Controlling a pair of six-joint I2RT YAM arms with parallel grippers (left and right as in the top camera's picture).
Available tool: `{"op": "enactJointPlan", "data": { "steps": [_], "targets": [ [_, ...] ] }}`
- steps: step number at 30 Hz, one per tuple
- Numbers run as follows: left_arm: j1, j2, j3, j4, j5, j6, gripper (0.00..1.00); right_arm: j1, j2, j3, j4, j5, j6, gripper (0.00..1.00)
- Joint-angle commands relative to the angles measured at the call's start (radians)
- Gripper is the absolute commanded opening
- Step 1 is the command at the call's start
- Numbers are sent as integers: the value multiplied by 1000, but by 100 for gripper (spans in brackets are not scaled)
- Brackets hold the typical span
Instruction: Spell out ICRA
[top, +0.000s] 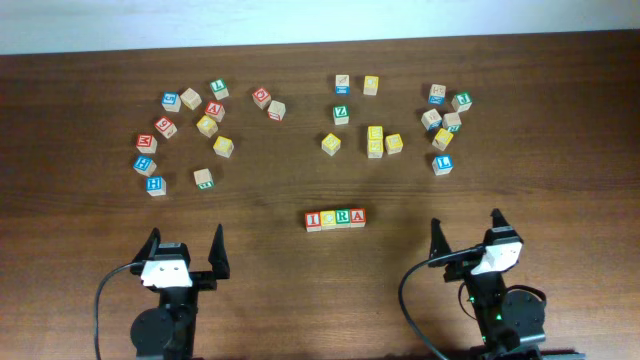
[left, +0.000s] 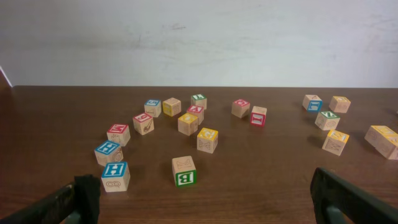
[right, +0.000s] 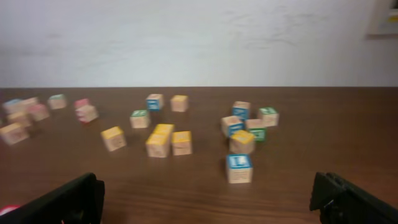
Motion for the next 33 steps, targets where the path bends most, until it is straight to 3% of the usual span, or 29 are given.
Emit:
{"op": "enactJointPlan", "data": {
  "steps": [1,33],
  "targets": [
    [5,-6,-2,-7,3,16,99,-74,-10,-5,-5,-10,0,98],
    [5,-6,-2,-8,3,16,99,-85,-9,-5,-7,5,-53,98]
  ]
}}
